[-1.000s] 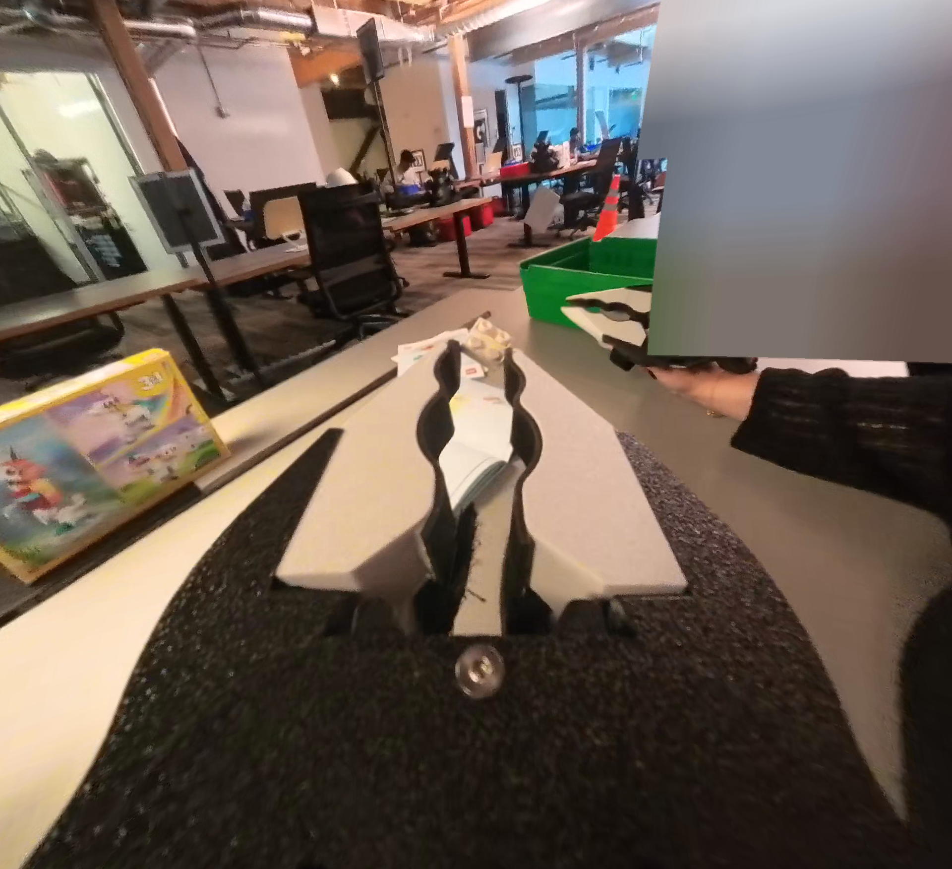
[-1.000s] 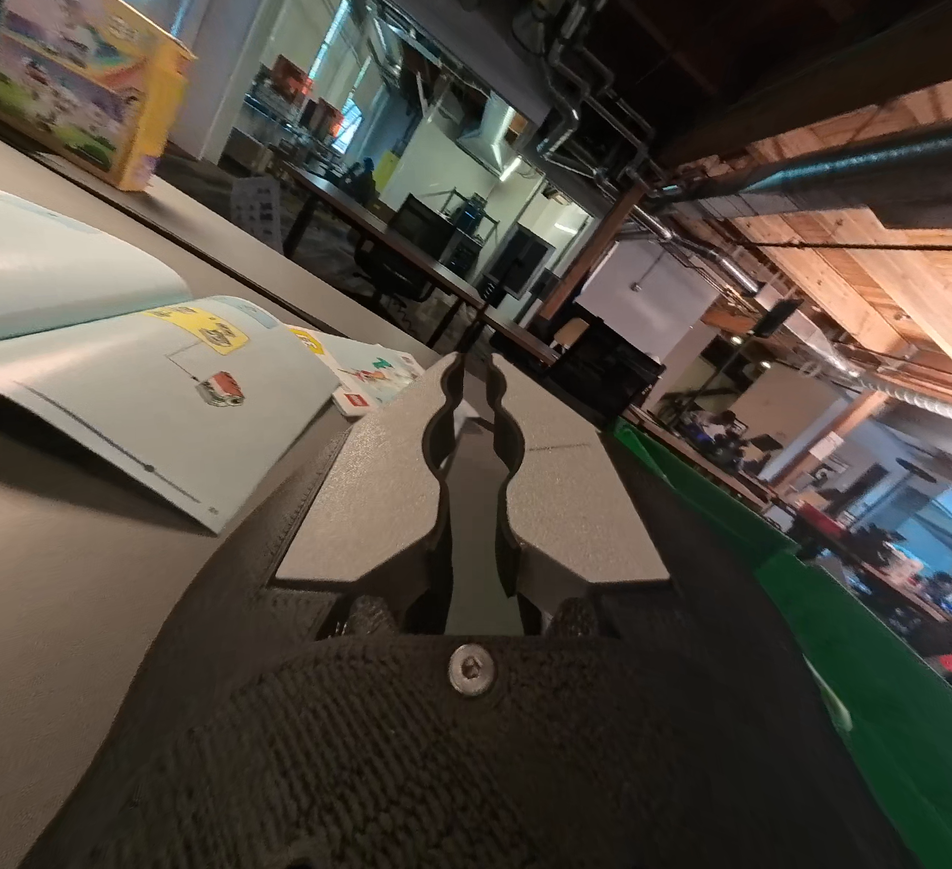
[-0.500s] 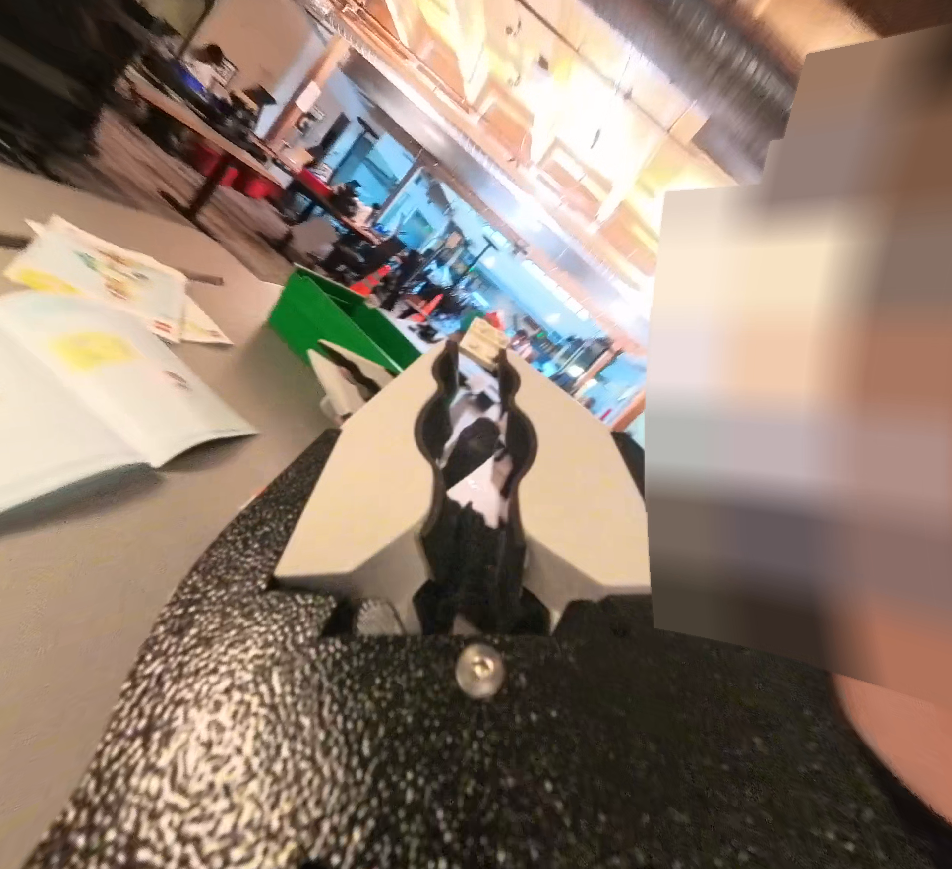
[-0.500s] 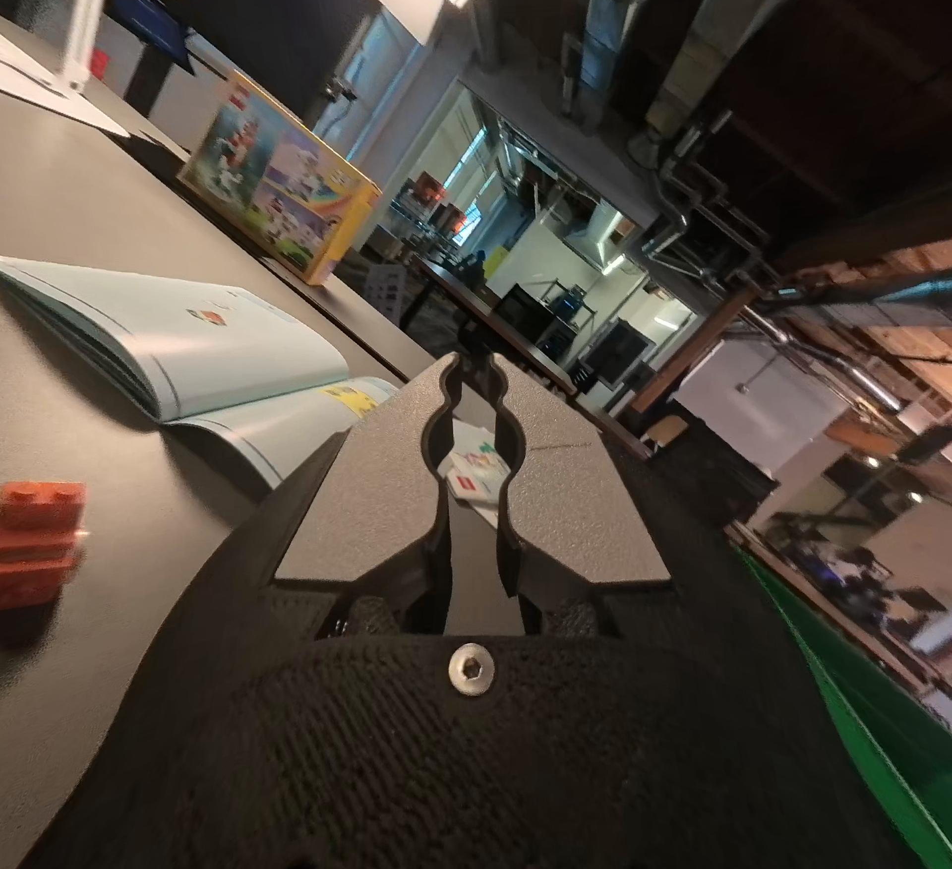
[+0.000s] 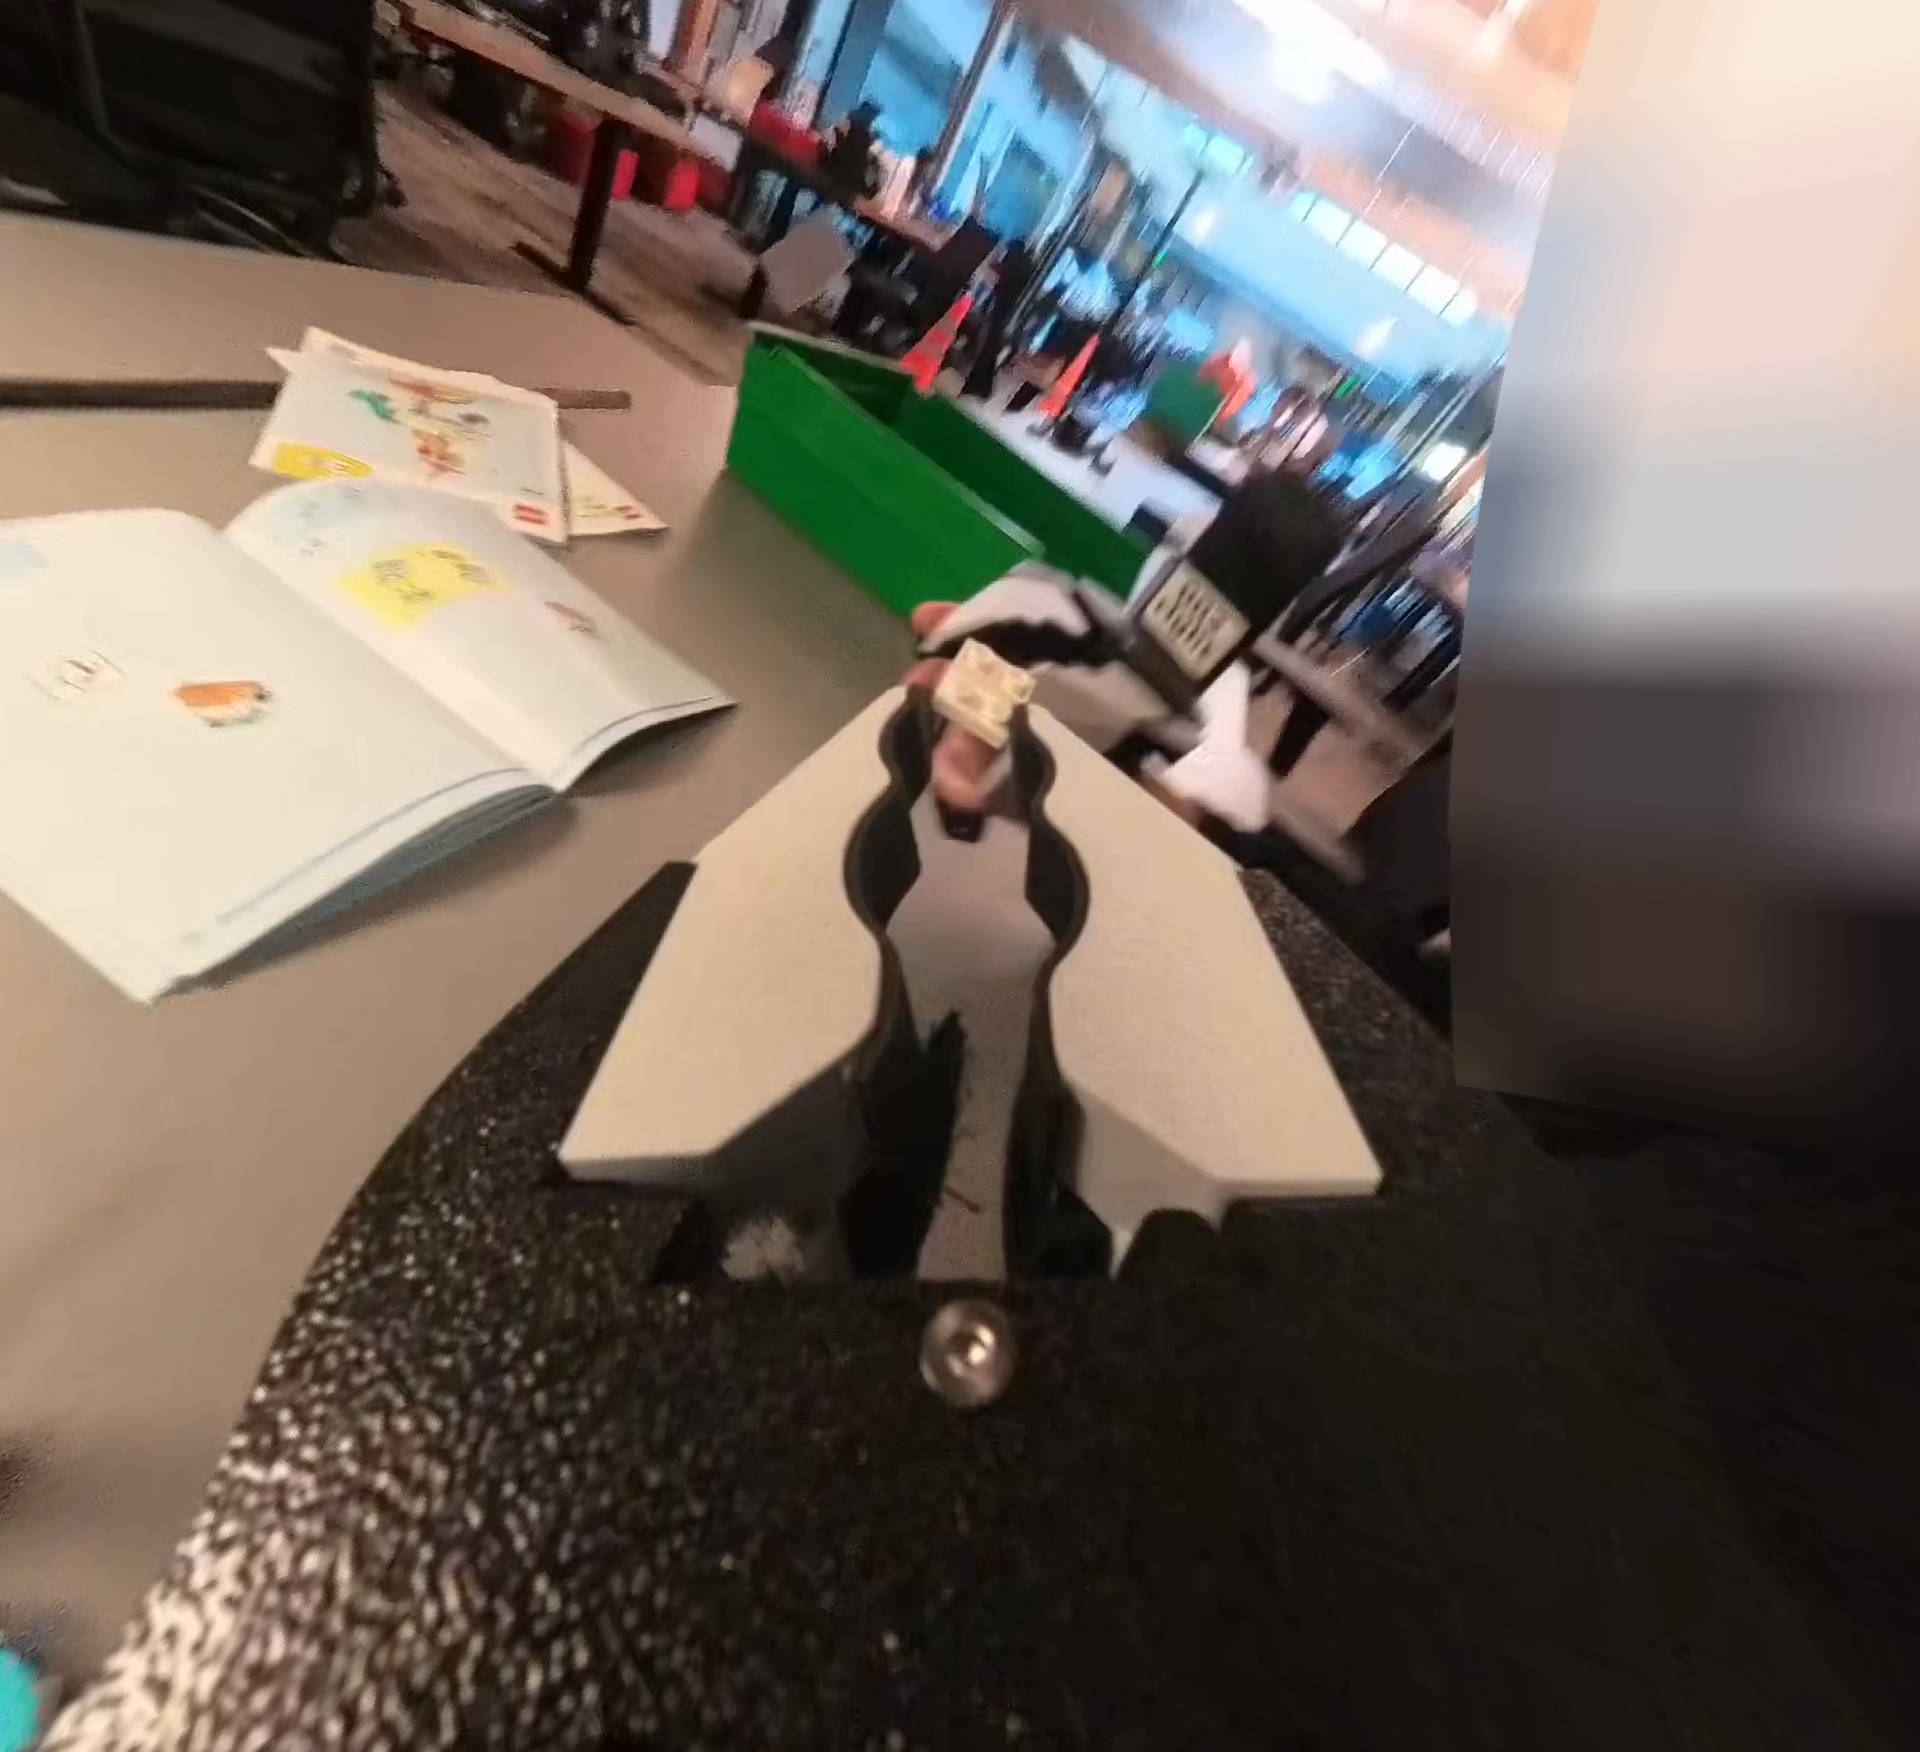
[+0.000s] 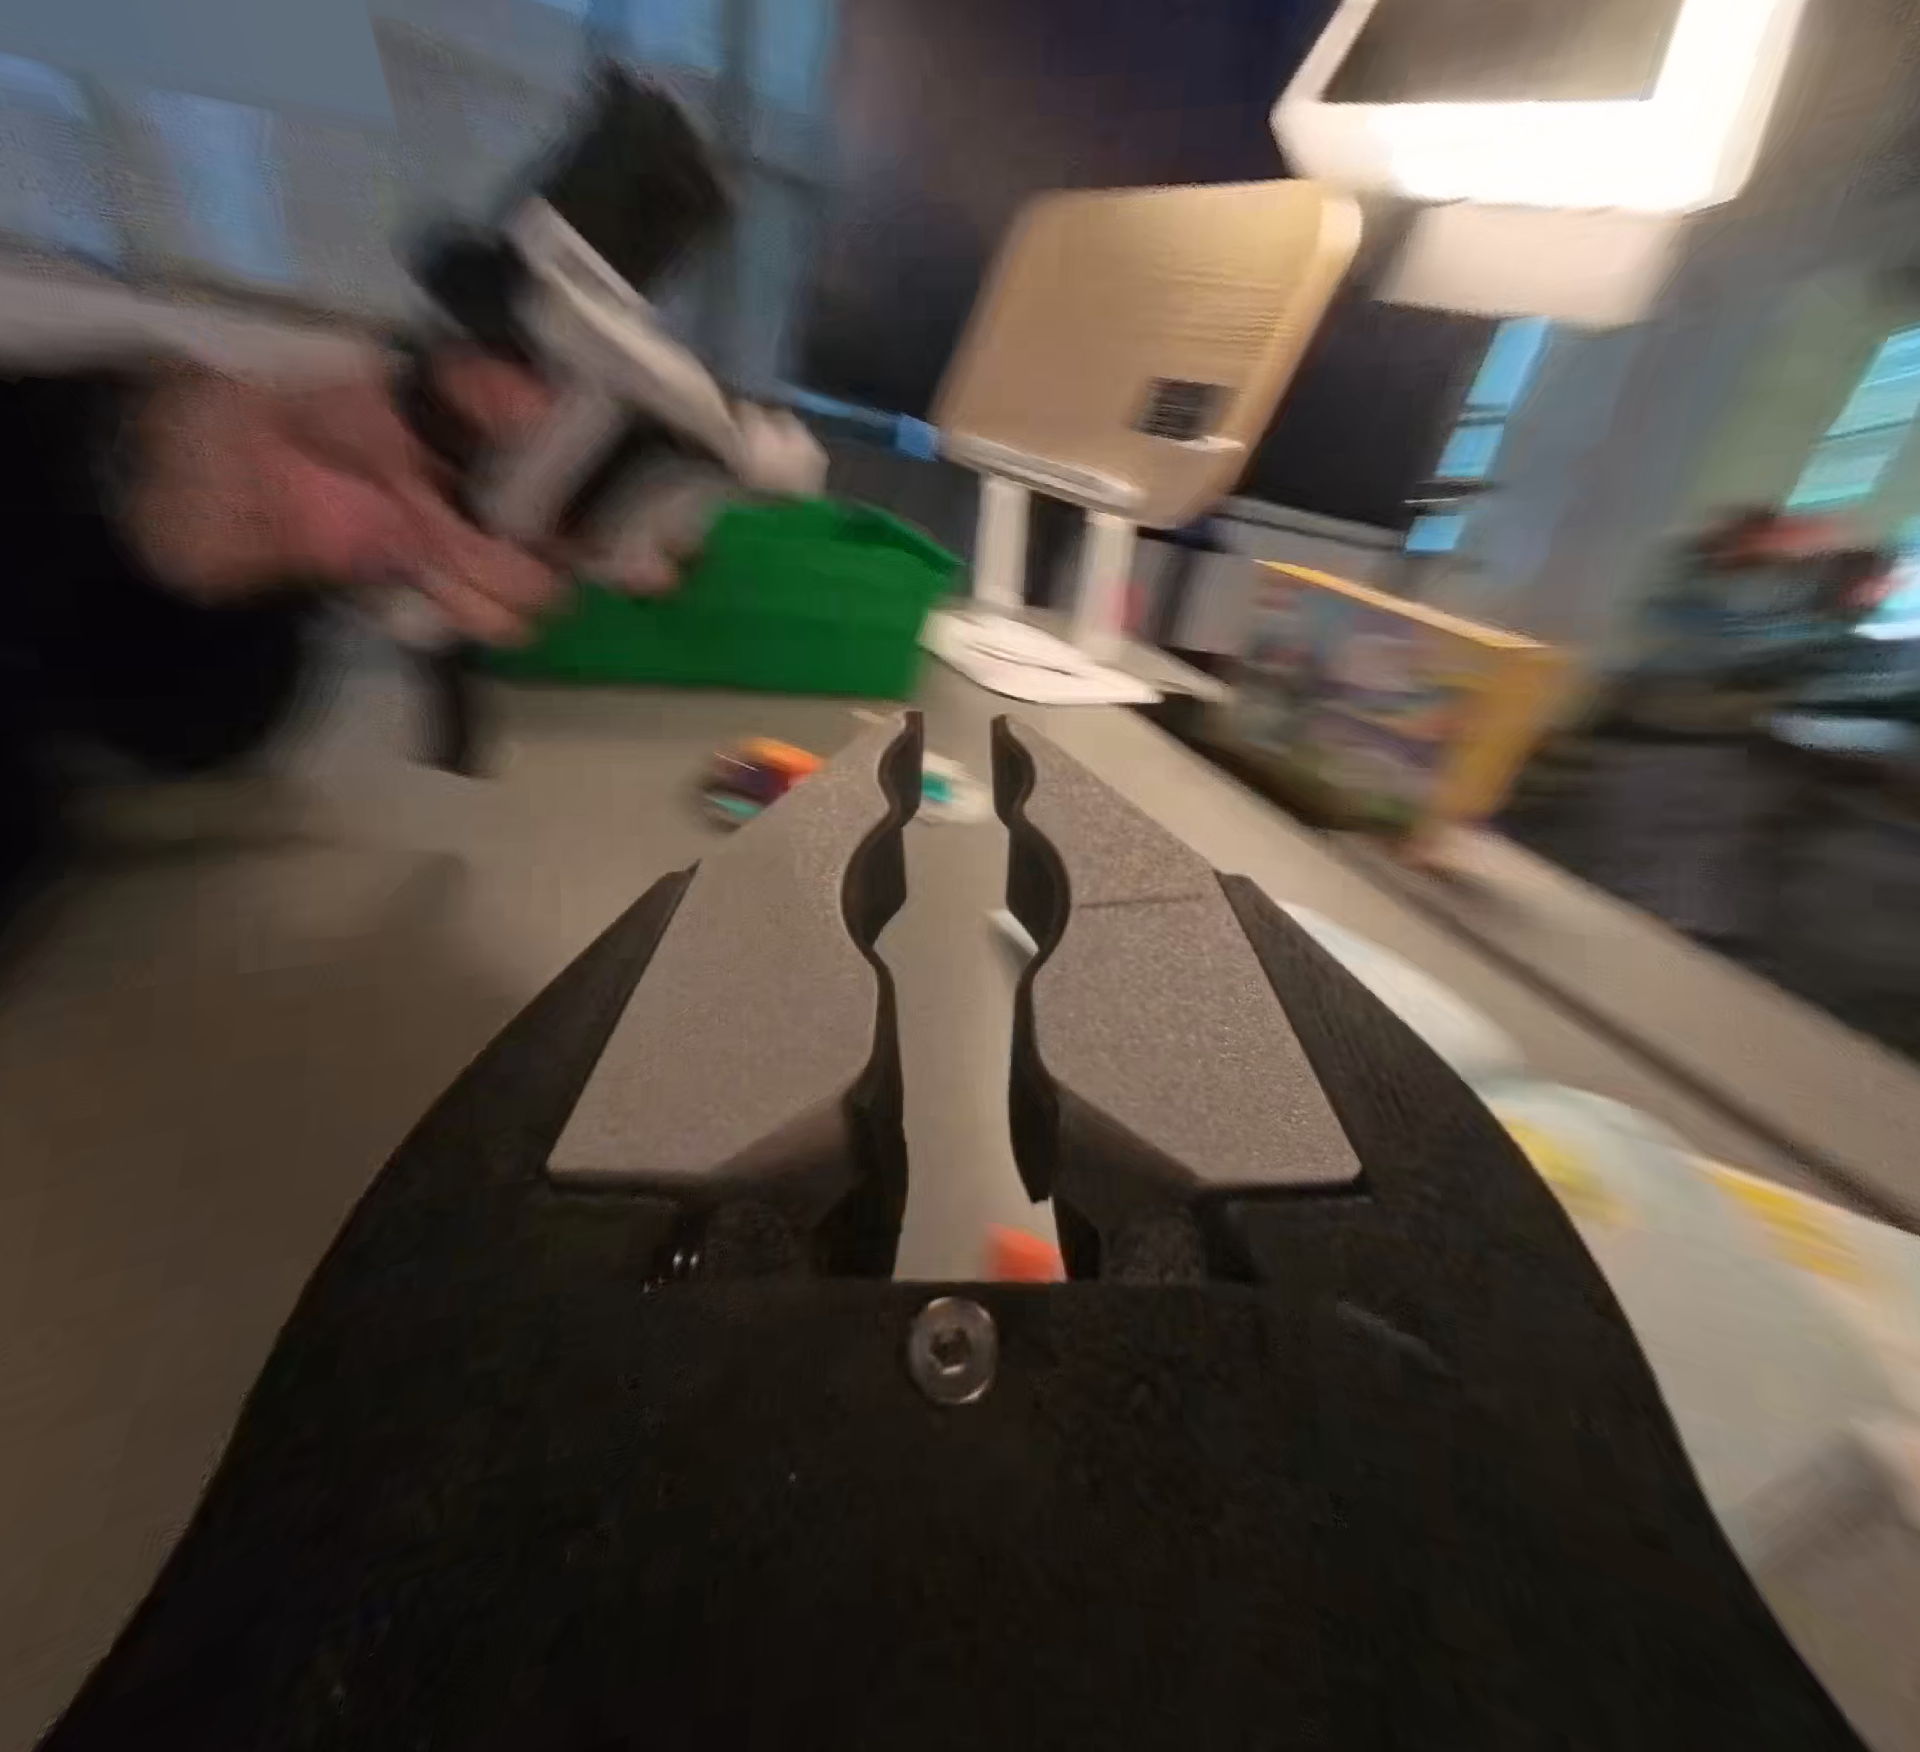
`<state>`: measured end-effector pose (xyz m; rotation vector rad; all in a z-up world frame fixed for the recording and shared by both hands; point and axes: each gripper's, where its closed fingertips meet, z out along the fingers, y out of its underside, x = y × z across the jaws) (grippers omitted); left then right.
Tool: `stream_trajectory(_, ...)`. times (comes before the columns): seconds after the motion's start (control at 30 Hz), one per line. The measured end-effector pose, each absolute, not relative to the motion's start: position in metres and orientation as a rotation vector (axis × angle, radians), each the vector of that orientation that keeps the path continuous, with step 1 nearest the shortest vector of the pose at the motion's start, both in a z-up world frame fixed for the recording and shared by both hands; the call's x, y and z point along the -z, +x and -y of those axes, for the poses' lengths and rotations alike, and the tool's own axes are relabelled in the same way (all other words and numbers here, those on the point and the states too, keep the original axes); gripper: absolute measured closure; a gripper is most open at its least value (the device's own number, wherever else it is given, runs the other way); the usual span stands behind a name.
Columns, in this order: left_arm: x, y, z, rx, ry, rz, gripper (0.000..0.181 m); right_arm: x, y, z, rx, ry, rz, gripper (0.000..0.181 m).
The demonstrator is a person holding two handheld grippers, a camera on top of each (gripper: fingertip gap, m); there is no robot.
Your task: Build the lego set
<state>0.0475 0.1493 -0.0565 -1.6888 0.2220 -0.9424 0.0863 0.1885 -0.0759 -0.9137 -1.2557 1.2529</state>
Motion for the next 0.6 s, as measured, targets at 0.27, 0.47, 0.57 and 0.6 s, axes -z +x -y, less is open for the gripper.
stream_trajectory(0.27,0.091,0.077,-0.151,0.800,-1.802,-0.468,0.169,0.090,0.078,-0.147,-1.390,-0.898,1.442,0.166)
stream_trajectory(0.47,0.099,0.076,-0.152,0.813,-1.836,-0.469,0.169,0.093,0.077,-0.148,-1.373,-0.891,1.439,0.170)
stream_trajectory(0.57,0.104,0.074,-0.153,0.794,-1.861,-0.488,0.169,0.096,0.076,-0.148,-1.370,-0.900,1.451,0.166)
stream_trajectory(0.6,0.106,0.074,-0.152,0.788,-1.871,-0.499,0.169,0.097,0.075,-0.149,-1.366,-0.904,1.445,0.164)
